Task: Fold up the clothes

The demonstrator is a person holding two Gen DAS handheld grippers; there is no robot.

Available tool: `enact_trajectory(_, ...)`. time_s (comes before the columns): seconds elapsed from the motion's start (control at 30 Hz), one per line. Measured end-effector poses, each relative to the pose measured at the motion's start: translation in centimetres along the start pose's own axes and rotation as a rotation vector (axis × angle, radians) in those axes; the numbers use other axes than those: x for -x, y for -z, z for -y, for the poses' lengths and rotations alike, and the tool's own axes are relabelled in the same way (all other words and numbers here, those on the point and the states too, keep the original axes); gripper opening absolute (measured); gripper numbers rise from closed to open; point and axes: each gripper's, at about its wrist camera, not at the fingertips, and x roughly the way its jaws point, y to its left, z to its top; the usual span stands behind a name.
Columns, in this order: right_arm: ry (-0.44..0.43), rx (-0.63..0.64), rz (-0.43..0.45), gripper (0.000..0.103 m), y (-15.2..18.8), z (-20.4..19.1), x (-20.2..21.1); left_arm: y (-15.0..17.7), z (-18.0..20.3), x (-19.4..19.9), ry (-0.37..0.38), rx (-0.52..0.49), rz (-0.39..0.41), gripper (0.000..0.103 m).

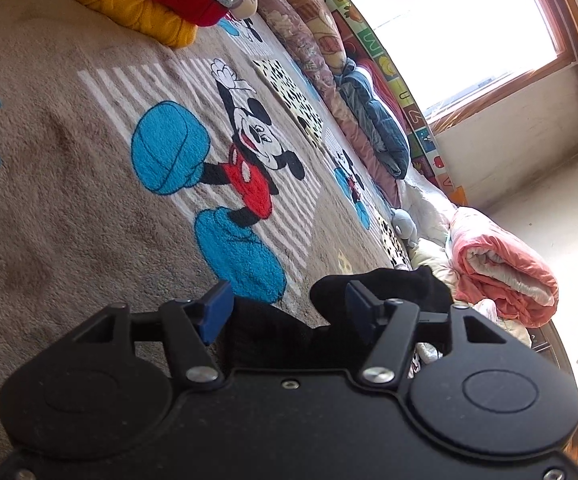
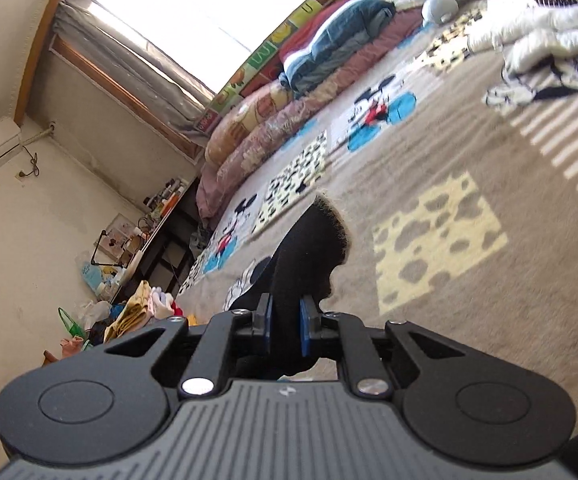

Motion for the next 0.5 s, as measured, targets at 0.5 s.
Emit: enact_trajectory(0.5,0.099,0.147,0.172,0.015,-8.1,9.6,6.3,1.3,1.8,-1.9,-0.007,-0.091,-0.041,0.061)
